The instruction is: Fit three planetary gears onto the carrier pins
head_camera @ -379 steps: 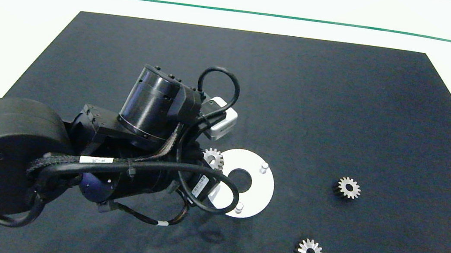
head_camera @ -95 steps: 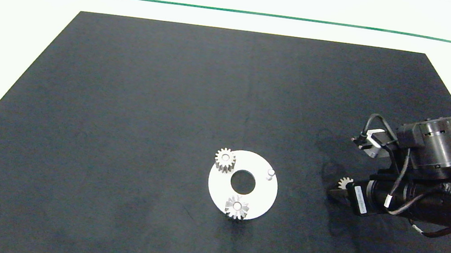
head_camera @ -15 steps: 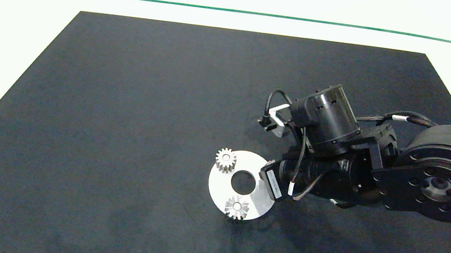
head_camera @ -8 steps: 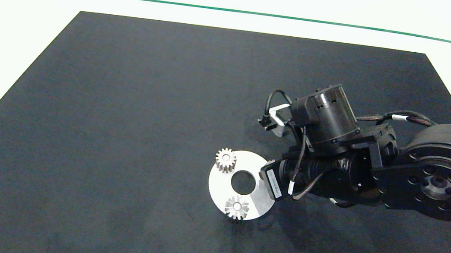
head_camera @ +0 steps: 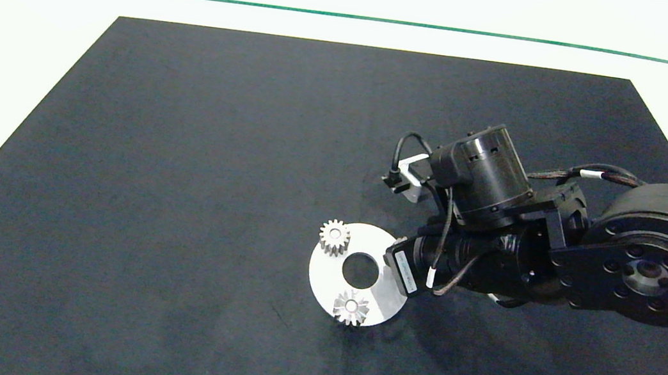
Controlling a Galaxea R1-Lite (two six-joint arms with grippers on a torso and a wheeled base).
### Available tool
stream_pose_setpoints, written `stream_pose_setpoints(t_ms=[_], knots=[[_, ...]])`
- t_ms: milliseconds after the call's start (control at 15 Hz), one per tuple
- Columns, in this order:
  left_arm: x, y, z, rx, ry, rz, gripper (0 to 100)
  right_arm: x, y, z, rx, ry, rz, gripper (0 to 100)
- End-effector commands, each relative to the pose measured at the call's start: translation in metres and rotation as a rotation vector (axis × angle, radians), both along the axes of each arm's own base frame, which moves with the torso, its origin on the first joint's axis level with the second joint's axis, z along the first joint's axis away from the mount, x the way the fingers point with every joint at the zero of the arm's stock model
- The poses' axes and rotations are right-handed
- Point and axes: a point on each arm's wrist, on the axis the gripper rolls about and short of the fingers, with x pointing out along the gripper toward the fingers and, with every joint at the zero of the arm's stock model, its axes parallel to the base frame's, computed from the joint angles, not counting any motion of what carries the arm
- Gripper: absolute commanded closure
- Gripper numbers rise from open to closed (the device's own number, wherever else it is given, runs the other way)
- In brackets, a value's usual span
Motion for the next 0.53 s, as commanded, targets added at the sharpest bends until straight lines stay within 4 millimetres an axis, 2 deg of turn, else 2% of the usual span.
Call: stream_pose_setpoints(t_ms=[67,400,467,533], knots=[[0.0,0.0,0.0,0.001,0.006,0.001,0,0.0,0.0,0.001,0.0,-0.002,-0.001,0],[-0.001,0.0,-0.001,0.0,0.002,0.001,0,0.0,0.0,0.001,0.0,-0.002,-0.001,0],[-0.001,0.0,-0.001,0.0,0.002,-0.001,0,-0.008,-0.003,0.007,0.006,-0.01,0.008,0],[-0.001,0.0,-0.001,0.0,0.0,-0.001,0,-0.027,-0.012,0.024,0.034,-0.043,0.025,0]])
